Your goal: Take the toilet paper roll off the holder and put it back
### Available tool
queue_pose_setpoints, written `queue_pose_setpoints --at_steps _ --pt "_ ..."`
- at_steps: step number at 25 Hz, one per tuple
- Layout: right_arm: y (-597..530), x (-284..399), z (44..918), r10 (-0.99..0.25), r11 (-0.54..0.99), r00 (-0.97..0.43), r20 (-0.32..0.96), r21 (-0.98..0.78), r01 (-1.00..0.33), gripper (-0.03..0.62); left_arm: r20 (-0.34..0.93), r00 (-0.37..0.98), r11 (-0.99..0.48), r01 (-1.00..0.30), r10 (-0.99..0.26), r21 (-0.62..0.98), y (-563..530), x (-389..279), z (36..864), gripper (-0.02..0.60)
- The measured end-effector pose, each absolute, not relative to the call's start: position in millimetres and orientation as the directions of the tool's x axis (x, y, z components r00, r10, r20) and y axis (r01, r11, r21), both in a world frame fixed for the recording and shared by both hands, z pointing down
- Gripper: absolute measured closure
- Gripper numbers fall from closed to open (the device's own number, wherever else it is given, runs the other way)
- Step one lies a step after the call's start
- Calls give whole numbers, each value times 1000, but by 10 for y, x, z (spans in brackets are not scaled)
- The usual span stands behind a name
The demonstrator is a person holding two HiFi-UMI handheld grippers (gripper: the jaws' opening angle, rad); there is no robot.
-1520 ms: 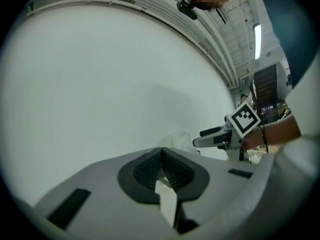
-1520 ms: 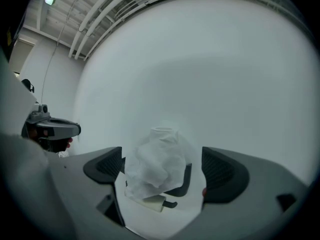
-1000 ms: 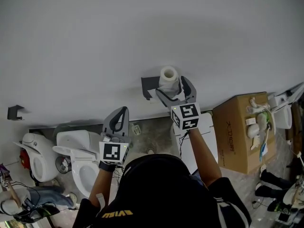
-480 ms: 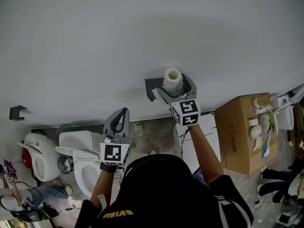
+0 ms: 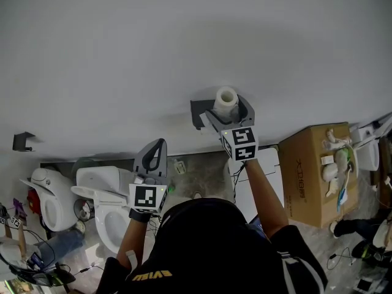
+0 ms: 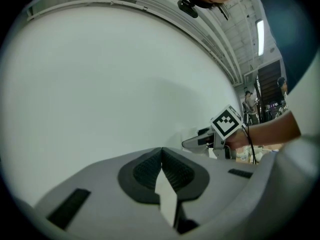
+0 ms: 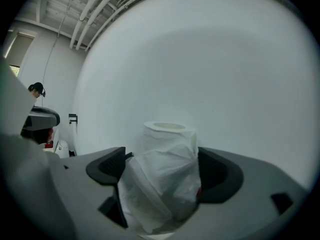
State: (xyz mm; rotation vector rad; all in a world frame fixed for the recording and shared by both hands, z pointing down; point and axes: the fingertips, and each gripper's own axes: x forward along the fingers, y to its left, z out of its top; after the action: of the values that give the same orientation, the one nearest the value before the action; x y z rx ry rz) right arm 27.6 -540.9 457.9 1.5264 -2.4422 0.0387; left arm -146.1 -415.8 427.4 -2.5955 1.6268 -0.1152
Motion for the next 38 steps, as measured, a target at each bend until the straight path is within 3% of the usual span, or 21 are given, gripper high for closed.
queue_pose_setpoints --at_steps 24,38 --pt "-5360 394 4604 -896 403 -352 271 161 -901 299 16 426 -425 -900 -905 -96 -4031 -1483 4270 571" --pt "-5341 389 4595 -892 403 -353 282 145 -904 315 21 412 -412 -905 -911 -104 -3948 -1588 4303 571"
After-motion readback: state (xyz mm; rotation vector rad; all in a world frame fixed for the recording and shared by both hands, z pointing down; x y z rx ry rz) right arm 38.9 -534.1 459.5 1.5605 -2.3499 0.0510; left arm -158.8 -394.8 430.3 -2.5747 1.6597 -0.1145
